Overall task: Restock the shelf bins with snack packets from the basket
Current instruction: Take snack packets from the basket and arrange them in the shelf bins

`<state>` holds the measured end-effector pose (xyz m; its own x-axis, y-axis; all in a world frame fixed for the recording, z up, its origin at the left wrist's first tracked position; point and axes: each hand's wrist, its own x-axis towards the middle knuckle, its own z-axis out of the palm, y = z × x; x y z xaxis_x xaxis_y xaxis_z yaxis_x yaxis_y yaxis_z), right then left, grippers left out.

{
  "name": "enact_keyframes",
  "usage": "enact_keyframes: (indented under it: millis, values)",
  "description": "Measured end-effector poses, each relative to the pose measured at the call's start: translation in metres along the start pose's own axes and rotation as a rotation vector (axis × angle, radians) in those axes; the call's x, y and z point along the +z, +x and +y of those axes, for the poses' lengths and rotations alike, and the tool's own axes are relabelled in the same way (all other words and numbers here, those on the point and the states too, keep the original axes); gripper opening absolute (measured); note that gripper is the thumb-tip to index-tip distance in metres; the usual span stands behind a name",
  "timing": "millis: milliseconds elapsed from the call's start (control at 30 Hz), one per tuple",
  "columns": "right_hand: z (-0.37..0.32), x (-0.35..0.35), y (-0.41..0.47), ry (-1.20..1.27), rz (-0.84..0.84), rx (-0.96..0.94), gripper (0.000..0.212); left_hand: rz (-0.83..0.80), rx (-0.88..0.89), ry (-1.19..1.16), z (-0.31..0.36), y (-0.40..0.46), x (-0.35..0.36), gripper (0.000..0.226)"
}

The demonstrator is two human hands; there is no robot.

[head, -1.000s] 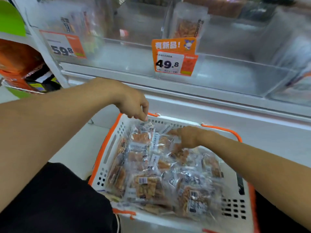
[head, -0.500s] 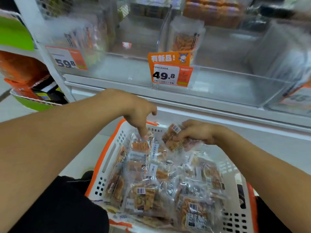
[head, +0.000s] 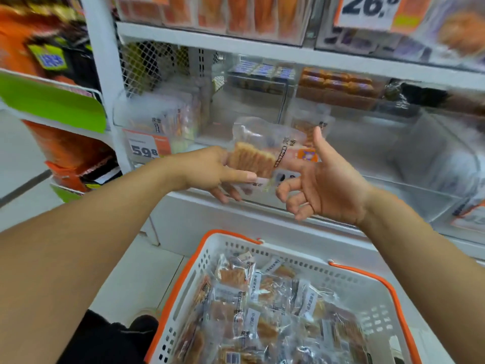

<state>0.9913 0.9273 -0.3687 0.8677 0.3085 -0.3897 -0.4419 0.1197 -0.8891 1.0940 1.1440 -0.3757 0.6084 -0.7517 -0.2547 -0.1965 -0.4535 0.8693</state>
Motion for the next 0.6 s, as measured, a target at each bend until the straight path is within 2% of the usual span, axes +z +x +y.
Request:
enact_keyframes:
  millis: [100, 200, 300, 433, 533, 600]
  values:
    - [-0.015, 0.014, 0.015, -0.145, 0.034, -0.008, 0.072, 0.023, -0.046, -0.136, -0.005, -0.013, -0.020, 0.030]
    - [-0.023, 0.034, 0.034, -0.254, 0.098, -0.032, 0.050, 0.135, -0.034, -0.238, -0.009, -0.021, -0.033, 0.025]
    - [-0.020, 0.047, 0.054, -0.362, 0.270, -0.077, 0.054, 0.218, -0.041, -0.269, -0.015, -0.028, -0.040, 0.021]
    - [-0.013, 0.049, 0.059, -0.421, 0.427, -0.143, 0.064, 0.226, -0.049, -0.300, -0.022, -0.034, -0.045, 0.020]
    - [-0.015, 0.053, 0.052, -0.402, 0.442, -0.177, 0.056, 0.221, -0.038, -0.345, -0.025, -0.040, -0.049, 0.023]
    - [-0.021, 0.059, 0.050, -0.475, 0.411, -0.235, 0.046, 0.217, -0.035, -0.343, -0.025, -0.042, -0.051, 0.022]
